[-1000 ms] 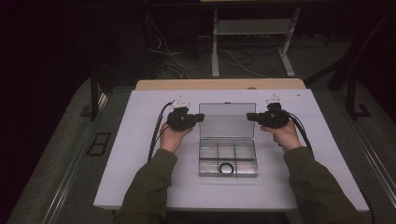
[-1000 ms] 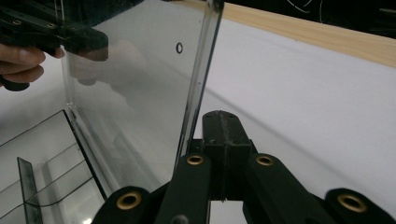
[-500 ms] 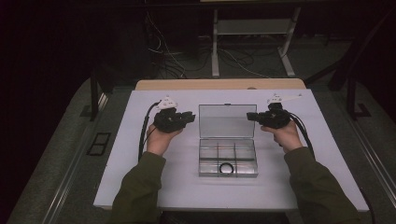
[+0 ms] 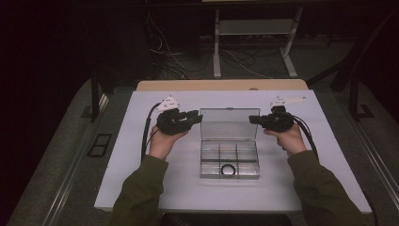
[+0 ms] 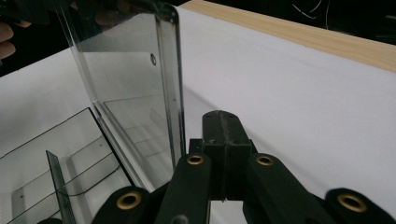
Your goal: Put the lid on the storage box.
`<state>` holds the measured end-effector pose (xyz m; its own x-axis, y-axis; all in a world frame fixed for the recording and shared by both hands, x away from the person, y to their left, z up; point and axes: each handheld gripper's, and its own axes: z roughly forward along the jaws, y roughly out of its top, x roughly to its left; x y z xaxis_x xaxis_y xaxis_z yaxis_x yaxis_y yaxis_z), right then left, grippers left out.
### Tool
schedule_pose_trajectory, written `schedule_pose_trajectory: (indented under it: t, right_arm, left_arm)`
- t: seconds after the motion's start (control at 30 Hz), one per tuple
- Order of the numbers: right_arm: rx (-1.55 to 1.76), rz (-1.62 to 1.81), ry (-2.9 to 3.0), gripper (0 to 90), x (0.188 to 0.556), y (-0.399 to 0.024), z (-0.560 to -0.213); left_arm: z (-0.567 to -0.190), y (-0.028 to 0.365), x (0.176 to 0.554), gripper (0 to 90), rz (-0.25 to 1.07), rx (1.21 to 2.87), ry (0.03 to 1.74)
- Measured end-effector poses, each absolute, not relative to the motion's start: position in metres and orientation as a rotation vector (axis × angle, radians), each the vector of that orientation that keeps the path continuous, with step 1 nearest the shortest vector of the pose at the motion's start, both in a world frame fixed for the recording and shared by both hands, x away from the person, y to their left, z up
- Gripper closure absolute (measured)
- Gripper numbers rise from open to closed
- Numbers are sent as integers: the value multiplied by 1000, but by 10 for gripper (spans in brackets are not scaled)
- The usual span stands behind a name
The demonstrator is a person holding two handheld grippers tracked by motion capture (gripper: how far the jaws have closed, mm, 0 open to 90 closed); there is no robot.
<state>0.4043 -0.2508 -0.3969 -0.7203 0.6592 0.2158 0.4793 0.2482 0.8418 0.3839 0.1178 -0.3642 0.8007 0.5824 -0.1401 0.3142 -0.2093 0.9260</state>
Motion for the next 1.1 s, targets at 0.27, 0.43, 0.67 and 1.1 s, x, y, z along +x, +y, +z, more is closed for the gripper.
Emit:
schedule_pose_trajectory:
  t: [0.27, 0.43, 0.67, 1.1]
  right_arm:
    - [1060, 1472, 2343, 892, 400, -251, -396]
    - [1058, 1474, 2345, 892, 398, -253, -395]
    - [1045, 1457, 2343, 892, 388, -265, -391]
    - [1039, 1421, 2377, 892, 356, -284, -392]
  left_arm:
    - [-362, 110, 380, 779, 294, 1795, 661]
    - [-361, 110, 377, 791, 297, 1803, 648]
    - [-361, 113, 371, 786, 282, 1799, 631]
    - [-362, 116, 356, 757, 254, 1786, 610]
